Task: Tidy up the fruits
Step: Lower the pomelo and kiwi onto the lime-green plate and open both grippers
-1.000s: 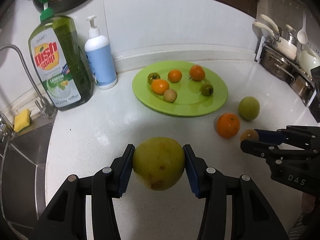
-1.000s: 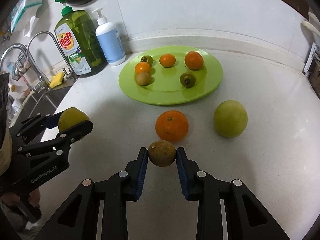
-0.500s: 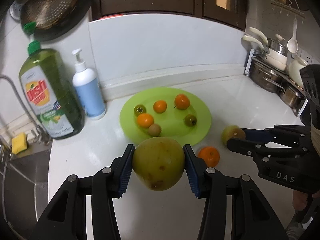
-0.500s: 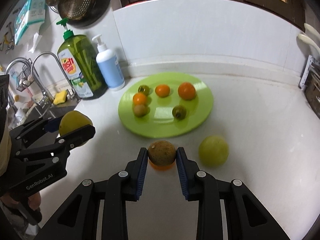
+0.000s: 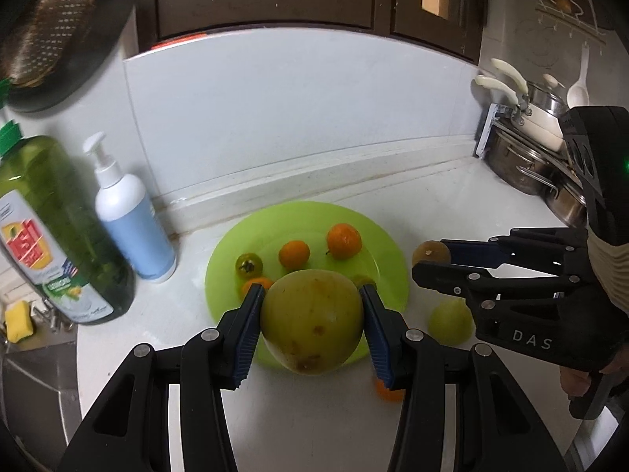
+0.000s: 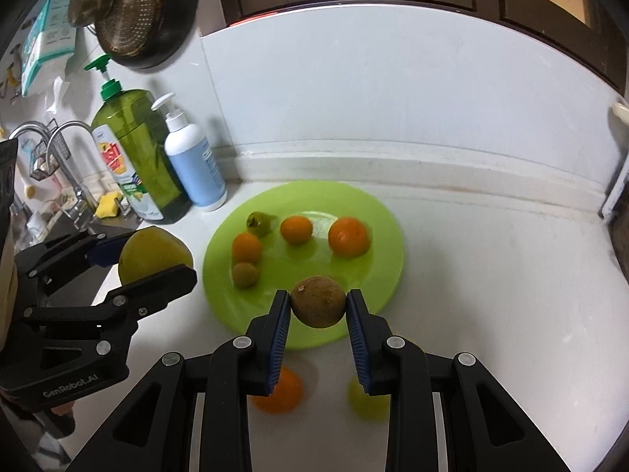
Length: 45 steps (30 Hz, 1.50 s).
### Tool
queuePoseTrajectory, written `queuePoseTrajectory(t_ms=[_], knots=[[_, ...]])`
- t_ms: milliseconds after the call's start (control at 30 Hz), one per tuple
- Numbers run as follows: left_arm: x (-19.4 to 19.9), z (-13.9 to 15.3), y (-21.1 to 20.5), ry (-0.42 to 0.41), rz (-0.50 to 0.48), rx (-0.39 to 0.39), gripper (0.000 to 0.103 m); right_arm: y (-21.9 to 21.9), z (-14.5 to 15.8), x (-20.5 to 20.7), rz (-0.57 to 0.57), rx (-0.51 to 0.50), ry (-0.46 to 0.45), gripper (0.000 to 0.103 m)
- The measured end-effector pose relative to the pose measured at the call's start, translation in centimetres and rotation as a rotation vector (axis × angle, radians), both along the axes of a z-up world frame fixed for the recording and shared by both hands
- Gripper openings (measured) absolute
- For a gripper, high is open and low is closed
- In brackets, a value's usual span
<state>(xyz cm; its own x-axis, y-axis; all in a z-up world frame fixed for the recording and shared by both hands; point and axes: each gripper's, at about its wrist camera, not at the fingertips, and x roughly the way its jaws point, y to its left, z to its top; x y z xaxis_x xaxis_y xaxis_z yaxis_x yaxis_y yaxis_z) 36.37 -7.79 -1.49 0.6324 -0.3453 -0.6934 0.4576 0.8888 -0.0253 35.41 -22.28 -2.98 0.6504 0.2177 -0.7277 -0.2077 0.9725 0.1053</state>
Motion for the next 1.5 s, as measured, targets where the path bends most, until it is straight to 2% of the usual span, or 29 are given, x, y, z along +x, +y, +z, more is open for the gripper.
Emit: queuePoseTrajectory(t_ms=[500, 900, 1133, 1200, 1267, 1500], knots=[[6.2, -3.5, -2.1, 0.1, -0.009, 0.054, 0.048, -1.0, -3.2, 6.2, 0.057, -0.024, 0.126, 0.031], [8.4, -6.3, -3.4, 0.19, -0.023, 0.089, 0.048, -1.0, -4.7, 8.3, 0.072, -0.035, 0.182, 0.031], [7.8, -5.5, -3.6, 0.128, -0.023, 0.113, 0.052, -0.7, -4.9, 8.5, 0.072, -0.031, 0.189, 0.031], [7.5, -5.0, -3.3, 0.113, -0.014, 0.111, 0.052, -0.6, -4.8, 8.4, 0.073, -0.024, 0.186, 0.035], [7.2, -4.5, -2.9, 0.1, 0.0, 0.113, 0.055, -0.5, -4.5, 8.1, 0.068, -0.033, 0.172, 0.039], [4.9, -2.1, -2.0, 0.041, 0.024, 0.093, 0.061, -0.4, -2.8, 6.1, 0.069, -0.024, 0.122, 0.039]])
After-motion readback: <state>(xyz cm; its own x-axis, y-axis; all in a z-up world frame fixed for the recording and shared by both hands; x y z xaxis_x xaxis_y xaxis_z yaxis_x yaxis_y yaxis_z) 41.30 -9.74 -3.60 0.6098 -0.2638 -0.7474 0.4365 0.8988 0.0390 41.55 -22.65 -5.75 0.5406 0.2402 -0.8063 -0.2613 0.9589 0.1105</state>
